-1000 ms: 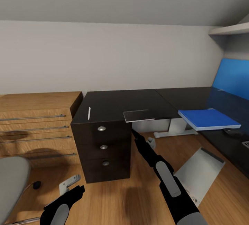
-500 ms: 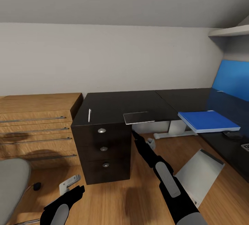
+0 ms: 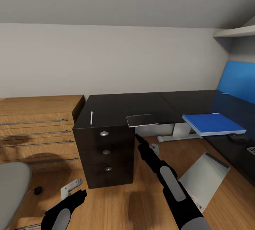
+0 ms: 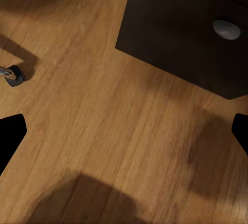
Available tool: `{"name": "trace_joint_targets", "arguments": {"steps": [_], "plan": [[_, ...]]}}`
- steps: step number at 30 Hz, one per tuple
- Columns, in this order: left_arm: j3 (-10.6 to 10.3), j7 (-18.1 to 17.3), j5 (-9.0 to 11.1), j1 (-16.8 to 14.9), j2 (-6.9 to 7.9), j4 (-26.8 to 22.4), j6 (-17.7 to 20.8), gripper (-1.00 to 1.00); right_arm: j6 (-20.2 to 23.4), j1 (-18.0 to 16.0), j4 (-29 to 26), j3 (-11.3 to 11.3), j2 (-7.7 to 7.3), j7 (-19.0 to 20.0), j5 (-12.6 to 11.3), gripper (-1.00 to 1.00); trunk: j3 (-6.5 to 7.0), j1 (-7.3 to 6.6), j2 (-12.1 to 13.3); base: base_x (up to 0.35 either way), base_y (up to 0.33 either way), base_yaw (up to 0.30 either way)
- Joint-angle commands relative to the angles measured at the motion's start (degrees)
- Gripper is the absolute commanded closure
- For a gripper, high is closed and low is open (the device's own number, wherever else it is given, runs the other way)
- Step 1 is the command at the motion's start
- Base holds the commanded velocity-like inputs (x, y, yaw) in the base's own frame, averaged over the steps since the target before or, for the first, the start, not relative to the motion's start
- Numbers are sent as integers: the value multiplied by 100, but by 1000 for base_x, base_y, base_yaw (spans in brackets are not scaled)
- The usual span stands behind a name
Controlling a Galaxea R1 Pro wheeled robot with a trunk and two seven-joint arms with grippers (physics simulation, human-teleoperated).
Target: In the bedroom, organize the workspace by keeping the computer under the desk, ensuring the monitor is on the desk, placing the keyboard on the desk next to the monitor, placing the mouse on the desk next to the keyboard, moving the folder from the swivel chair onto the desk next to the mouse, stacking the notebook on top of the folder with the pen on top of the notebook, and positioning the swivel chair next to the desk.
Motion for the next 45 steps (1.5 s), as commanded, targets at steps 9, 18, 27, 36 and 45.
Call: {"name": "trace_joint_targets", "arguments": {"steps": [9, 18, 27, 36, 45], "plan": [[-4, 56, 56, -4, 0, -3, 5, -100, 17, -3, 0, 11, 1, -71, -279, -100, -6, -1, -2, 82, 0, 0], [-4, 52, 57, -4, 0, 8, 5, -100, 9, -3, 3, 13, 0, -83, -298, -100, -6, -1, -2, 84, 0, 0], [-12, 51, 56, -4, -1, 16, 3, -100, 7, -3, 6, 21, 1, -88, -299, -100, -6, -1, -2, 134, 25, 0], [-13, 56, 57, -4, -2, 19, 5, -100, 2, -3, 6, 20, -3, -88, -299, -100, 120, -155, 278, 17, 3, 0], [-13, 56, 59, -4, -8, 19, 5, -100, 5, -3, 6, 14, -3, -89, -299, -100, 264, -330, 599, 1, 0, 0]]}}
